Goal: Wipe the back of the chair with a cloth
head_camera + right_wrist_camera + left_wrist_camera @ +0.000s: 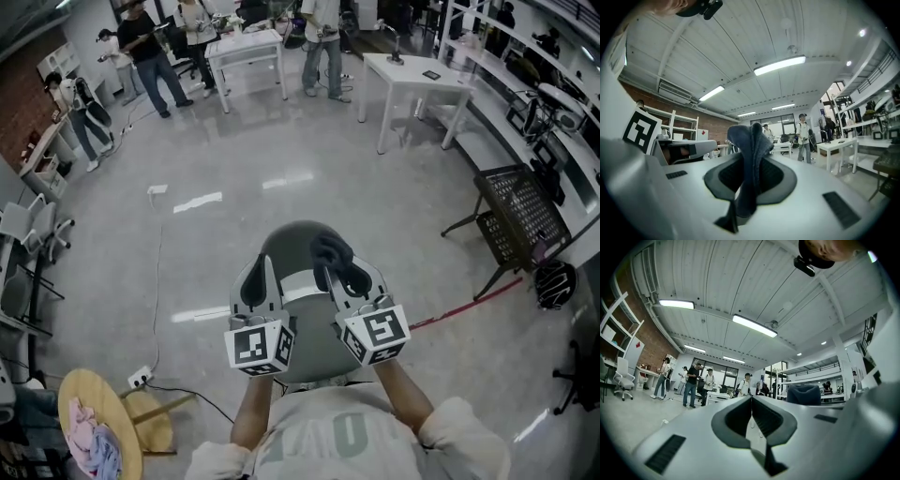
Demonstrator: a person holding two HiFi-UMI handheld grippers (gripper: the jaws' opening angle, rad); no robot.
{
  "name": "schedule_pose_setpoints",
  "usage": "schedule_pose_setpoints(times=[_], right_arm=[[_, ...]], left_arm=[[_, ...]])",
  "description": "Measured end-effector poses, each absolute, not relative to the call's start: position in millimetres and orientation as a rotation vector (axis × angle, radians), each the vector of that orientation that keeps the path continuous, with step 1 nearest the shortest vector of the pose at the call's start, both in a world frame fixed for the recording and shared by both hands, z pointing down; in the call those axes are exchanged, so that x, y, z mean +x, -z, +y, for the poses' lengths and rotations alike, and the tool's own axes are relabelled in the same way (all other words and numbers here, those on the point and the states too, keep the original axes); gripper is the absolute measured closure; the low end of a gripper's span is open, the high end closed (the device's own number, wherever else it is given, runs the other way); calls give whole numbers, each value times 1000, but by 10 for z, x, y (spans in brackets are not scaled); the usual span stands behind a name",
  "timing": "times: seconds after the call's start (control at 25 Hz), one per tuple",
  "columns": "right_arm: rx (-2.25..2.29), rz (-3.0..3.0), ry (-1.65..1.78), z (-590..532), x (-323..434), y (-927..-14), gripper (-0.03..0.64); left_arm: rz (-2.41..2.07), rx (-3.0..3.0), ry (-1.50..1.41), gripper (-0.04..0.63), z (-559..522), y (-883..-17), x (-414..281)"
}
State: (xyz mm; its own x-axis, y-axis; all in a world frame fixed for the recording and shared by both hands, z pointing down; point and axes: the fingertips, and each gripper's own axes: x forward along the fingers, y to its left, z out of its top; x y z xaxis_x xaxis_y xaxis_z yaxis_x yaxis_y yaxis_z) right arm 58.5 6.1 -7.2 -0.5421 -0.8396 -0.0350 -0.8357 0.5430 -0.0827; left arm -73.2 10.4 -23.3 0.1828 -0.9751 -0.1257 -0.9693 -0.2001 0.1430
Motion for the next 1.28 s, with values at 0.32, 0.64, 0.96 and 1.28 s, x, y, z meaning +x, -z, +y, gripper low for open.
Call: schedule_pose_setpoints(times=[0.32, 0.64, 0.96, 1.28], right_arm=[[-1469, 2705, 102, -18, 563, -9, 557], [-1481, 2751, 181, -273, 464, -982, 557], [-1484, 2771, 182, -688, 269, -2038, 557], [-1495, 2843, 227, -800, 168, -2589, 558]], left_arm=[[-1988, 2415, 251, 580, 45, 167, -727], [-2114, 2395, 183, 580, -154, -692, -1045], [-2096, 2340, 189, 580, -508, -1780, -1081], [-2038, 2338, 111, 580, -607, -2317, -865]])
